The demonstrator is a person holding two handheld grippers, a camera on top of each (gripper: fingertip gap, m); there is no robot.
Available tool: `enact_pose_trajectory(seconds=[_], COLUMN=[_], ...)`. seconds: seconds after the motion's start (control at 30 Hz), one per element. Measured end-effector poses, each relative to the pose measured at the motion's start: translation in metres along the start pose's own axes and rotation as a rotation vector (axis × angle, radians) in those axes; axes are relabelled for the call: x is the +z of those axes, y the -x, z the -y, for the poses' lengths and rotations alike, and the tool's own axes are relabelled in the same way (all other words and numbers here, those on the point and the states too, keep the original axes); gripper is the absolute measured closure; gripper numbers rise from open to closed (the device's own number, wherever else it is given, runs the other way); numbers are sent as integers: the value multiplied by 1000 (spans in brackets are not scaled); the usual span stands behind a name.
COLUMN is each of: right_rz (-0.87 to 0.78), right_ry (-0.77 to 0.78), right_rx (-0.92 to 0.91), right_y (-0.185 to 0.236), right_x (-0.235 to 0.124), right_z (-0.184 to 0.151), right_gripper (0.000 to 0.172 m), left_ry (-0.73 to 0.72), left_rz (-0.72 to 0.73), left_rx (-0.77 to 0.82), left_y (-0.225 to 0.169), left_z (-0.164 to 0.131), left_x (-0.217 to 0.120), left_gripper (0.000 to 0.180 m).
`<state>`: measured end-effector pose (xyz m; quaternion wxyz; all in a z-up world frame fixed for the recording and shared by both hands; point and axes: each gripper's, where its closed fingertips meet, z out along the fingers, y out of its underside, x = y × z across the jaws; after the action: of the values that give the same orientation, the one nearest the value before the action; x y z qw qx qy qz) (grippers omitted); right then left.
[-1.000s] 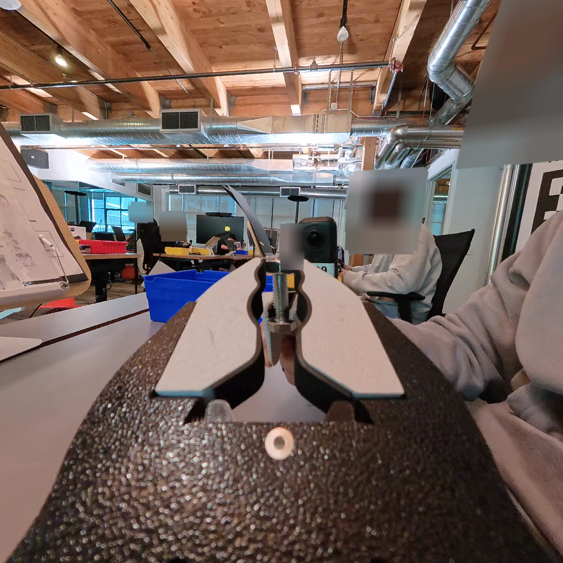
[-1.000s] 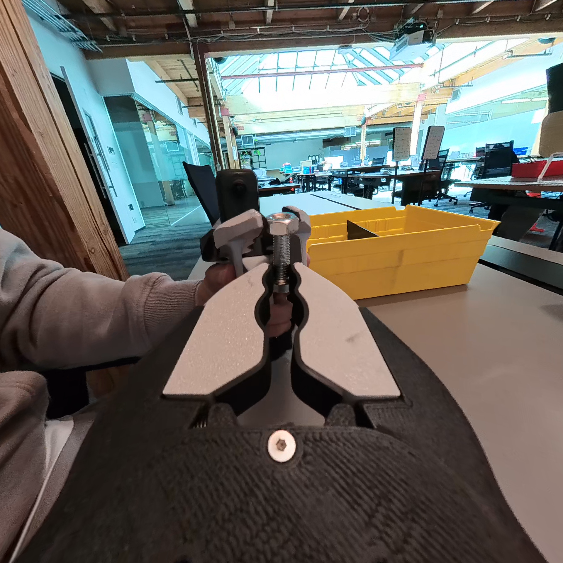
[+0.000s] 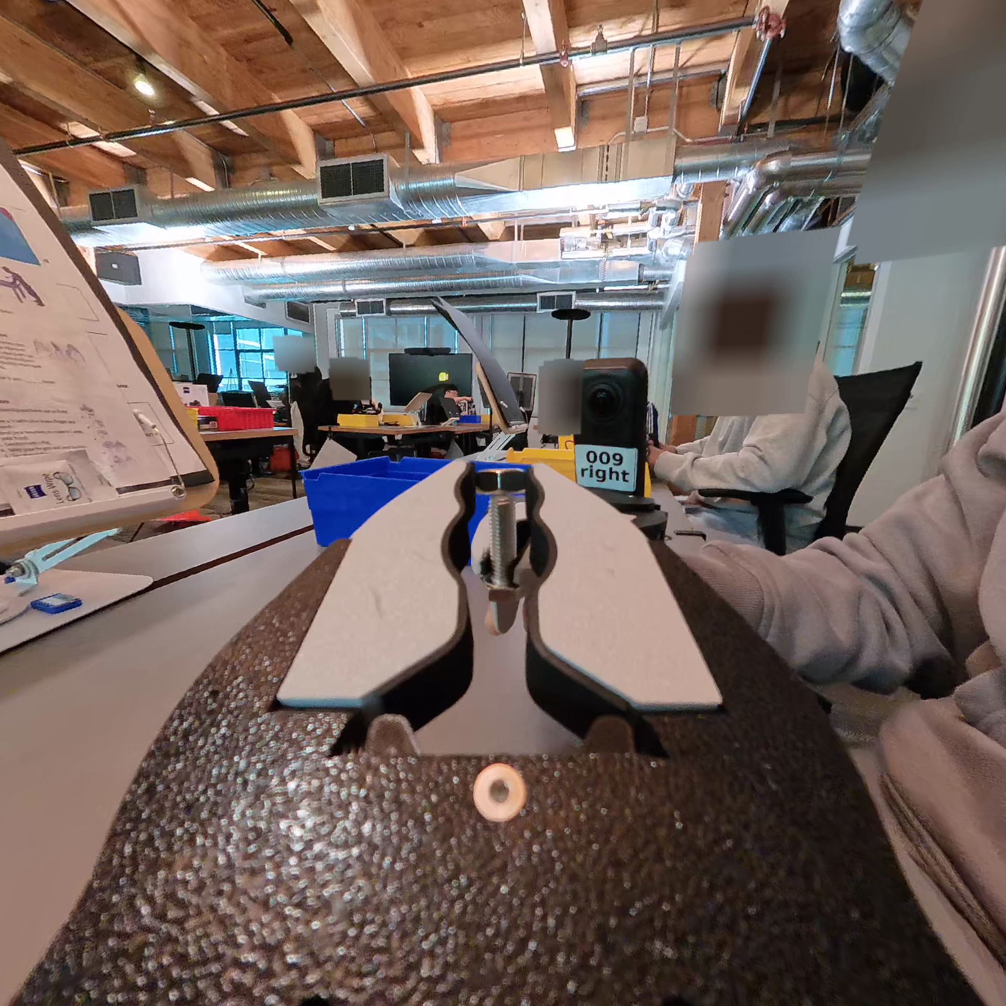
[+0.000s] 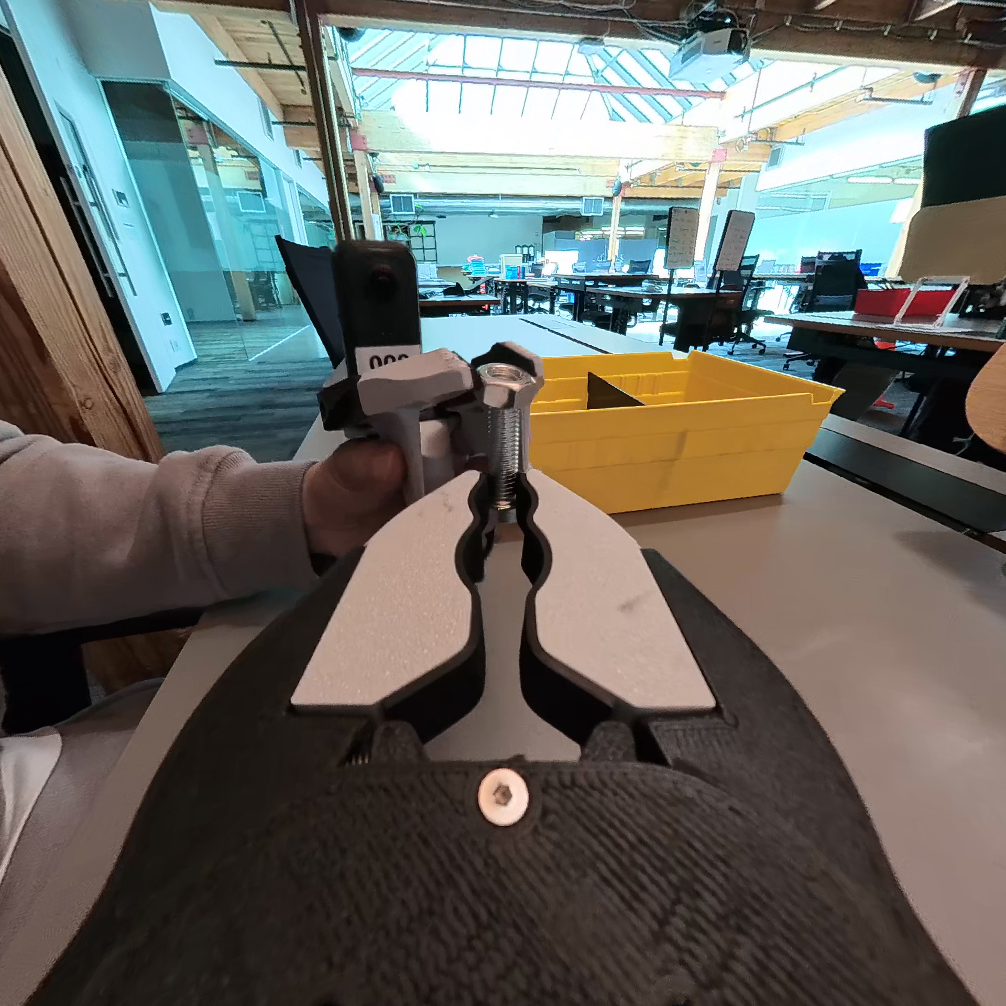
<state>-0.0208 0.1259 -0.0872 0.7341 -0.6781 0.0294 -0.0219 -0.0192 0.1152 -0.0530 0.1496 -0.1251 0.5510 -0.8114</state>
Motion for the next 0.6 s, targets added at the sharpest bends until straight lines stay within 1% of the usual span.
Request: enact_pose_trajectory(seconds=[0.03, 0.1, 0.27, 0.43, 0.6], right_rz=[5, 18, 4, -10, -6], right_ry=[-6, -20, -16, 13, 21], right_rx=[11, 36, 19, -22, -30], right_y=[0, 1, -1, -2, -1], right_x=[0, 0, -1, 0, 0], right_z=[1, 2, 3, -1, -3], right_gripper=[163, 163, 163, 163, 163], left_ry=[-2, -11, -8, 34, 60], left_rz=[-1, 0, 3, 7, 11], left_rx=[-7, -17, -24, -20, -26], left_y=[0, -1, 0, 1, 3], left_z=[-1, -2, -2, -6, -6], left_x=[0, 0, 1, 0, -1], left_gripper=[164, 165, 164, 164, 159])
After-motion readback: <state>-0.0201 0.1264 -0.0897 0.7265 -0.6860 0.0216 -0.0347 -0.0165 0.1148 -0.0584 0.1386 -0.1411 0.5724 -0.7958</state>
